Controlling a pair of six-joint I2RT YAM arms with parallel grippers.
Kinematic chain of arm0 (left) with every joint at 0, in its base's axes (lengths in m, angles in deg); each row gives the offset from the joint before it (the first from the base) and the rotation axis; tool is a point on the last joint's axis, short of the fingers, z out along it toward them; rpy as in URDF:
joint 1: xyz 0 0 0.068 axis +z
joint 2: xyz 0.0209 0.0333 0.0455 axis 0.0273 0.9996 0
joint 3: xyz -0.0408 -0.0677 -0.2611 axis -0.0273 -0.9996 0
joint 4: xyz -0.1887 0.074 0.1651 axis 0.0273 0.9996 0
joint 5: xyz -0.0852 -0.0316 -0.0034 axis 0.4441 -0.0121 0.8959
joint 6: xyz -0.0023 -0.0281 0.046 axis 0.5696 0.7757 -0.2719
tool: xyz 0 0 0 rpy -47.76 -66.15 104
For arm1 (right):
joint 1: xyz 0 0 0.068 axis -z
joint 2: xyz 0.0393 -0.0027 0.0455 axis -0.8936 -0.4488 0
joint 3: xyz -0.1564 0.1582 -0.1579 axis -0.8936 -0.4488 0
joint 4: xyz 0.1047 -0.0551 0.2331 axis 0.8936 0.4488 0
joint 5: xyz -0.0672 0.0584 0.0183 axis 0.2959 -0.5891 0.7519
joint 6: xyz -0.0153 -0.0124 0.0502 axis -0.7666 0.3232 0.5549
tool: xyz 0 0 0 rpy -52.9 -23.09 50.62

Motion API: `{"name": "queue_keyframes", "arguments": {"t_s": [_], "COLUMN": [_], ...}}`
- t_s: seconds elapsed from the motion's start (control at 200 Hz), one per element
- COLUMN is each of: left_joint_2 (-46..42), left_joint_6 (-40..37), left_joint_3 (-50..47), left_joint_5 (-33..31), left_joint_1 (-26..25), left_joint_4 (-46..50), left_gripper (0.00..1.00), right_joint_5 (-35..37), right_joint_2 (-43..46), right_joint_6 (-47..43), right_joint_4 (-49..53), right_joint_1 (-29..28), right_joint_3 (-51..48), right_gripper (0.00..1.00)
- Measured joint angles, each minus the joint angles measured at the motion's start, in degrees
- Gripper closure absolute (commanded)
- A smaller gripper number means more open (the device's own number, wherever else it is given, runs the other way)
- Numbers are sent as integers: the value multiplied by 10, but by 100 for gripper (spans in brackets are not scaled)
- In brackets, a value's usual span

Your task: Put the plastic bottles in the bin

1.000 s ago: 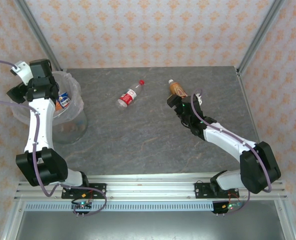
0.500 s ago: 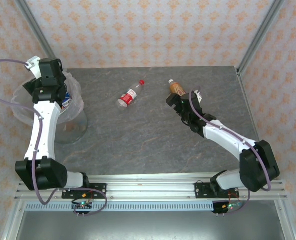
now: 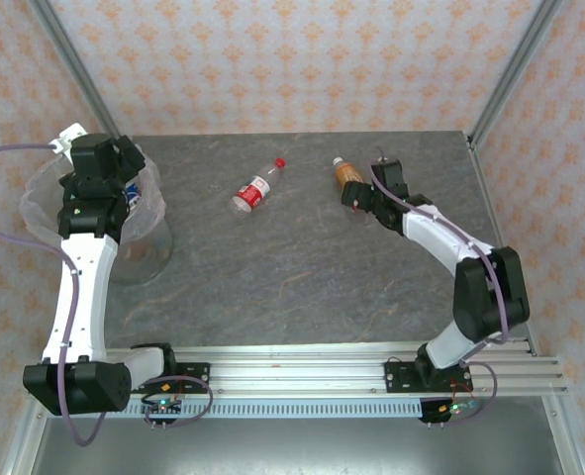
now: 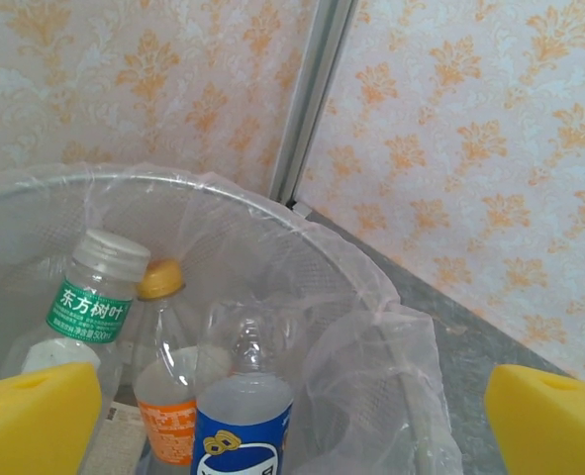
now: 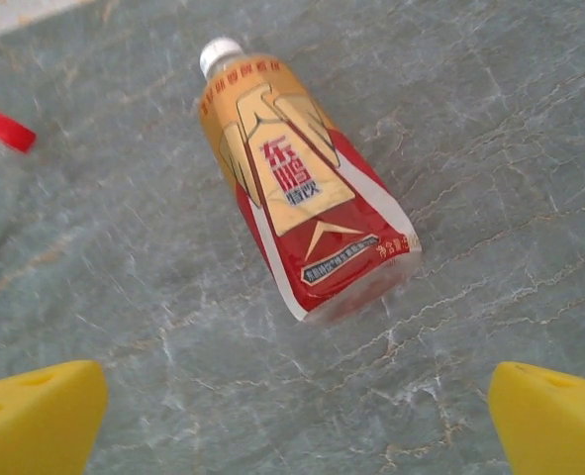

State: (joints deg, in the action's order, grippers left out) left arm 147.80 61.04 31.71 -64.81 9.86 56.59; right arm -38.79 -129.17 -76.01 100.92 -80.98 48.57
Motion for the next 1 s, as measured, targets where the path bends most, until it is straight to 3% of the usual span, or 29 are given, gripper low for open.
{"name": "queue_keyframes", "arguments": {"t_s": [0.145,0.36,1.001], "left_joint_2": [-33,-43,-31], "left_joint_6": [16,28,26], "left_joint_3": [-24,-24,-24], "left_joint_5": [39,71,91], "left_joint_1": [0,0,0], "left_joint_4": [-1,-2,15], "left_gripper": [0,0,0], "right_joint_5": [-17,-9,-28], "right_joint_2": [-126,-235,-369], "right_joint_6": [-90,-161,-231], "right_joint_4": [82,183,279], "right_joint_1": [20,31,31], "right_joint_3": [133,252,392], "right_gripper": [1,1,2]}}
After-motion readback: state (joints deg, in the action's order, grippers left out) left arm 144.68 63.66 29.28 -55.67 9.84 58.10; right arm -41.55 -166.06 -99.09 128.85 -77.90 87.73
